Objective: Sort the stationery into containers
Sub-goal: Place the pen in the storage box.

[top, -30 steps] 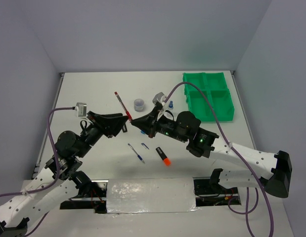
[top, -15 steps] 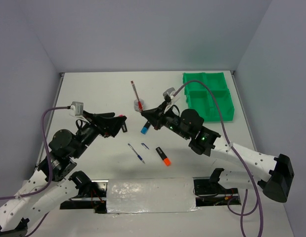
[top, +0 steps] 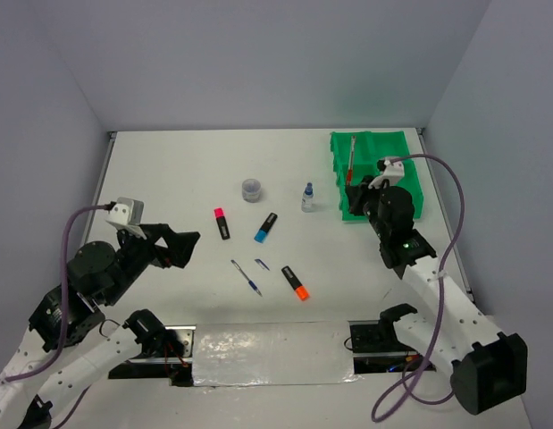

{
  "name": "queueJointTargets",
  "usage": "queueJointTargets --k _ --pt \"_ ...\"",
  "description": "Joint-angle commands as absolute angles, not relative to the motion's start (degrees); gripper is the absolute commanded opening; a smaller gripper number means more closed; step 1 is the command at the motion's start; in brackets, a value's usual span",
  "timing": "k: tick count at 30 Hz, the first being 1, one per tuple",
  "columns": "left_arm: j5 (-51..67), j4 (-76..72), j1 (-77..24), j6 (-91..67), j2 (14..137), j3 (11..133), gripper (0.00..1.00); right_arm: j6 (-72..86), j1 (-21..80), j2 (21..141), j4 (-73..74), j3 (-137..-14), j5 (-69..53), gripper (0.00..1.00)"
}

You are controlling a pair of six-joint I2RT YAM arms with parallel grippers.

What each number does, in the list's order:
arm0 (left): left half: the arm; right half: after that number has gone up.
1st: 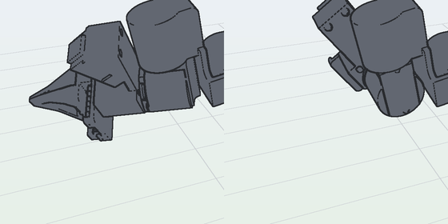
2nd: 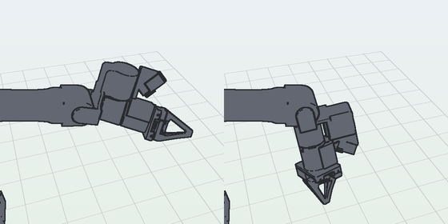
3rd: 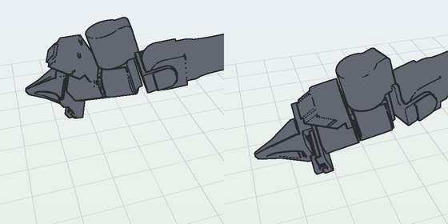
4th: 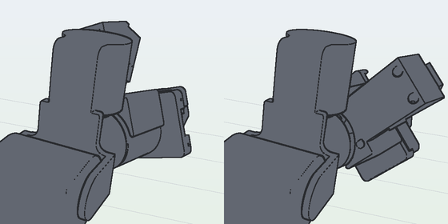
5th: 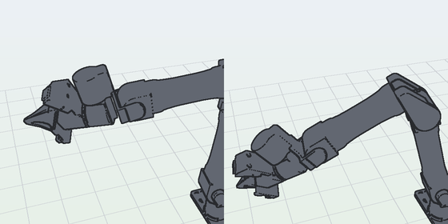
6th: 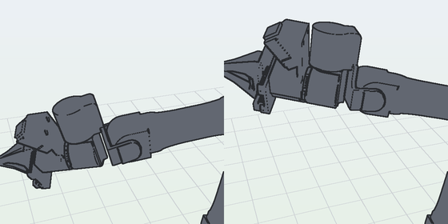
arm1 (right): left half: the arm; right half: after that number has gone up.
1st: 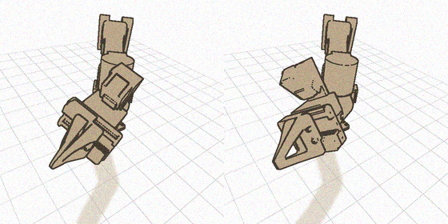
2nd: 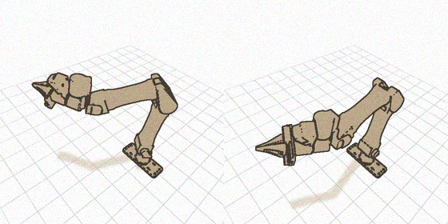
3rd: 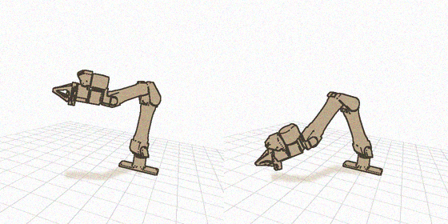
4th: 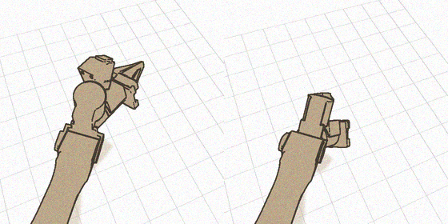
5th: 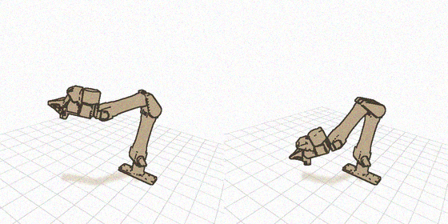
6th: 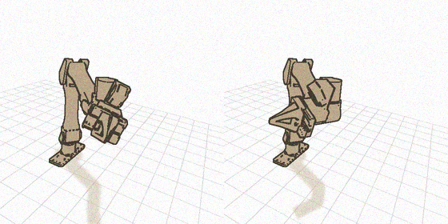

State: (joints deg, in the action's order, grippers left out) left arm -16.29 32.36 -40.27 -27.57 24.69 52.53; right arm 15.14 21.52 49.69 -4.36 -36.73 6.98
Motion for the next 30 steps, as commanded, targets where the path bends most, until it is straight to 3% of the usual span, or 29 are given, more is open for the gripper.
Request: queueJointTargets --k 1,8,26,30 --pt "-18.9 36.39 -40.43 -23.99 22.42 50.81 0.99 16.08 13.31 52.38 1.04 -38.14 2.13 0.0" --pt "-16.26 34.81 -40.43 -23.29 21.1 48.96 0.99 20.21 3.0 63.96 5.8 -44.37 -2.45 0.0" --pt "-15.21 33.93 -40.43 -23.2 18.99 47.99 0.99 25.49 2.2 86.04 0.18 -50.98 -2.37 0.0" --pt "-14.94 33.84 -40.43 -23.03 19.25 47.99 0.99 25.66 2.2 87.45 -2.19 -50.63 -3.34 0.06"
